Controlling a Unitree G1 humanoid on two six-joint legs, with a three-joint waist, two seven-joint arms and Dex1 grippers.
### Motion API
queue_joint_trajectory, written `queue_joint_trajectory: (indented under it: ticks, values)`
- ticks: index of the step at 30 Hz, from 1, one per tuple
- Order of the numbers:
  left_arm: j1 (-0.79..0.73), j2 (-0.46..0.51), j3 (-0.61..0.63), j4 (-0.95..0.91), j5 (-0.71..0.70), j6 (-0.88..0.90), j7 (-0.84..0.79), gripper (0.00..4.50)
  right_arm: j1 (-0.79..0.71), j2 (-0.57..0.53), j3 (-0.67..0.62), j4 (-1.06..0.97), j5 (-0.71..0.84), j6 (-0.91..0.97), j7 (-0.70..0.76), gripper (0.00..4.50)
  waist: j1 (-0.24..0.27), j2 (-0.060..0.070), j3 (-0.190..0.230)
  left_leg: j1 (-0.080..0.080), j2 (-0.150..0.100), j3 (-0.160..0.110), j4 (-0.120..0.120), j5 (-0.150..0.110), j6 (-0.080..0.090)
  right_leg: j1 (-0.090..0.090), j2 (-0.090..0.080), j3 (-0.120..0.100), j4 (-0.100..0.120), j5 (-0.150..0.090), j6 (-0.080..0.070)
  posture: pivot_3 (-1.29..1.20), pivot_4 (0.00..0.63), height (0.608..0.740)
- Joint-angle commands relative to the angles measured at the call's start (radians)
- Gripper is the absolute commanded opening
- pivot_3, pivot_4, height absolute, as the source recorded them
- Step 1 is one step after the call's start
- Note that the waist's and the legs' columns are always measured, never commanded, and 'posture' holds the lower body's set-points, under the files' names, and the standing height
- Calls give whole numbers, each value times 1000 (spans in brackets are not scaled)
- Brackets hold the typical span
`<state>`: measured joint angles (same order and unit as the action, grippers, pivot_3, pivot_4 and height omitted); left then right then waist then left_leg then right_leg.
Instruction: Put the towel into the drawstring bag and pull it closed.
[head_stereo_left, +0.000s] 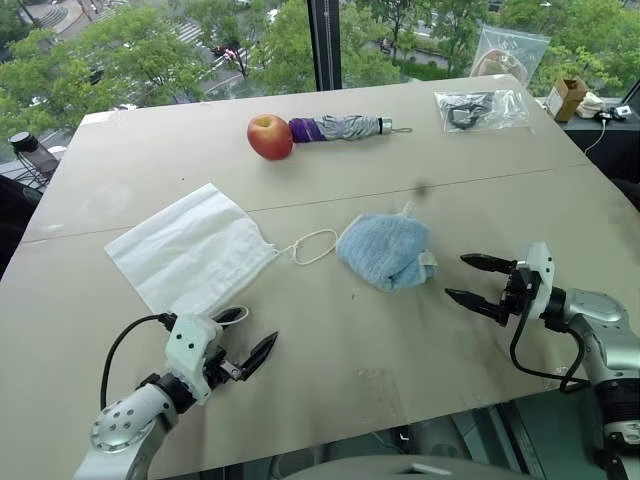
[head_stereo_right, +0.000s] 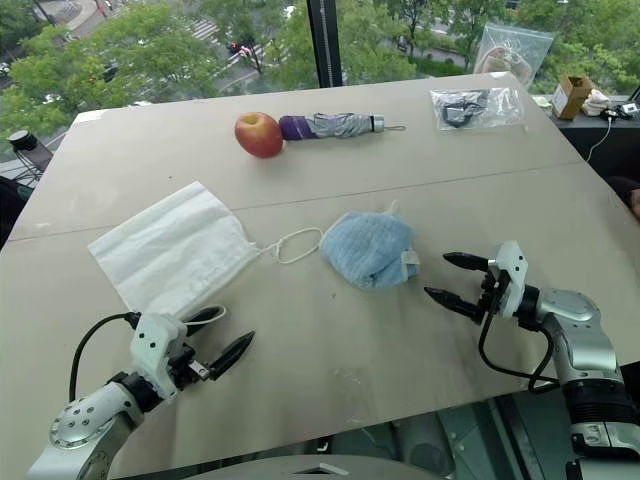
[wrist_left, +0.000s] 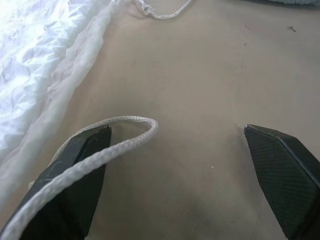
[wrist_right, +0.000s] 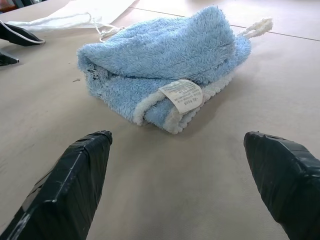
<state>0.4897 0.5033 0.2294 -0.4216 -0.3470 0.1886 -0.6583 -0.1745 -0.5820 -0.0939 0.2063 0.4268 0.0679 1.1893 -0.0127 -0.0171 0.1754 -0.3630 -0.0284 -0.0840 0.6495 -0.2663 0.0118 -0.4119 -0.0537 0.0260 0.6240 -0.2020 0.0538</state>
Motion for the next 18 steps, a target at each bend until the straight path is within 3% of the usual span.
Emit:
queue_joint_trajectory:
  ticks: [1,18]
  values:
    - [56,7,-18,-34,-6,-5,-31,4381,7,-22,-12,-14,-3,-20,13,4500,0,0,0,0,0,0,0,0,0,0,0,0,0,0,0,0,150,740]
    - [120,-2,-30,-85,-30,-21,-41,4381,-9,-19,-12,35,-16,-56,34,4500,0,0,0,0,0,1,0,0,0,0,0,0,0,0,0,0,150,740]
